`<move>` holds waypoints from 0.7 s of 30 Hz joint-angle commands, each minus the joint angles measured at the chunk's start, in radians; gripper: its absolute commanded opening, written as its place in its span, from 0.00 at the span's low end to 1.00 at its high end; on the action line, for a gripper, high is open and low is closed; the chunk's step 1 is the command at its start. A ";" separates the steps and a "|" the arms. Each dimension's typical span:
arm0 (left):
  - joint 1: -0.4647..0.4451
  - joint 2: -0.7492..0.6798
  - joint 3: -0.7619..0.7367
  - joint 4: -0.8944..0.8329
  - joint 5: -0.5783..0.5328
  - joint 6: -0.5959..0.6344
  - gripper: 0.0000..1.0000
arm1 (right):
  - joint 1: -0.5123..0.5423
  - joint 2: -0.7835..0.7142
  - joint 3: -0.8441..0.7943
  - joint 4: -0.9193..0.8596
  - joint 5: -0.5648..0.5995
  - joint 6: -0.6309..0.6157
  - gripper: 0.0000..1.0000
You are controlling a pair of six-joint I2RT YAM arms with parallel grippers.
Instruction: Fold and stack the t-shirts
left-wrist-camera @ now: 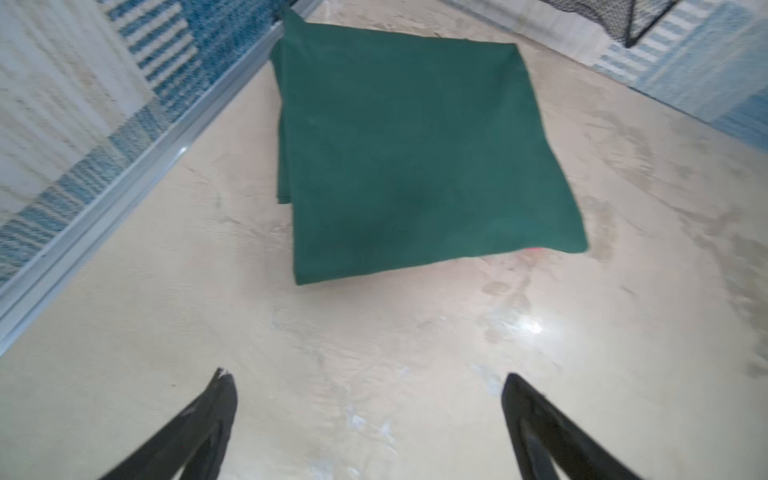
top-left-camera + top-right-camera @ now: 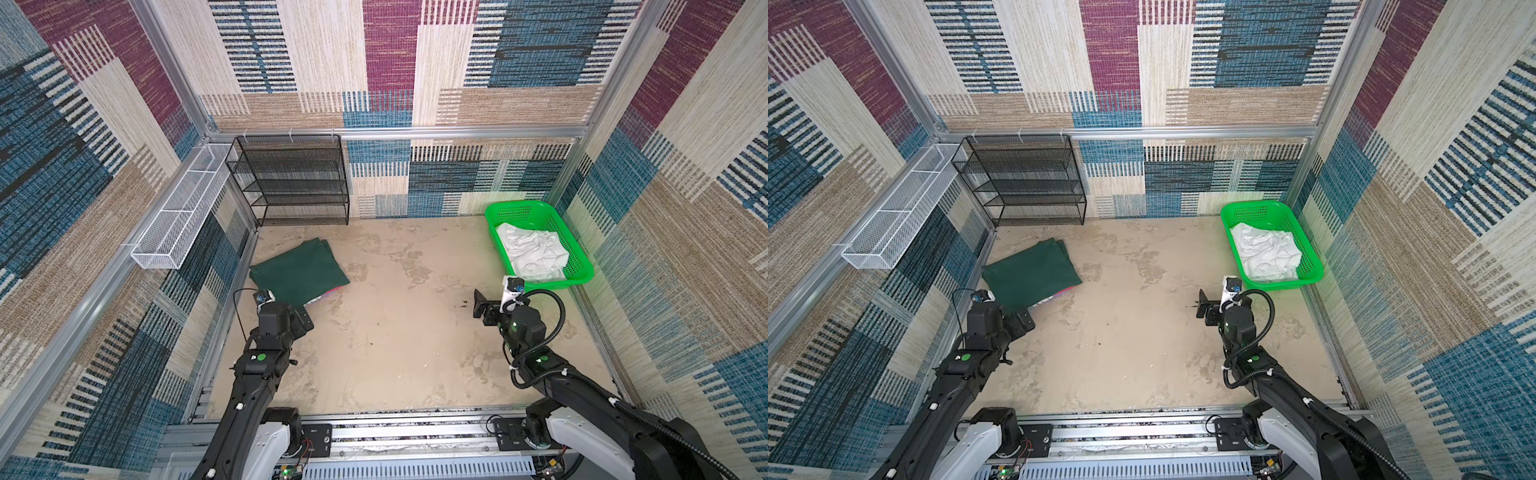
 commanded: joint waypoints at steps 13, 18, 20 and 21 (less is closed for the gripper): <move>0.006 0.430 -0.240 1.131 -0.081 0.380 1.00 | -0.211 0.357 -0.114 0.763 -0.193 -0.158 0.99; 0.040 0.558 -0.154 1.111 0.043 0.345 1.00 | -0.243 0.415 -0.117 0.846 -0.294 -0.232 0.99; 0.053 0.721 -0.189 1.338 0.108 0.358 1.00 | -0.248 0.454 -0.165 0.981 -0.298 -0.243 0.99; 0.055 0.800 -0.202 1.495 0.122 0.382 1.00 | -0.248 0.471 -0.199 1.060 -0.285 -0.239 0.99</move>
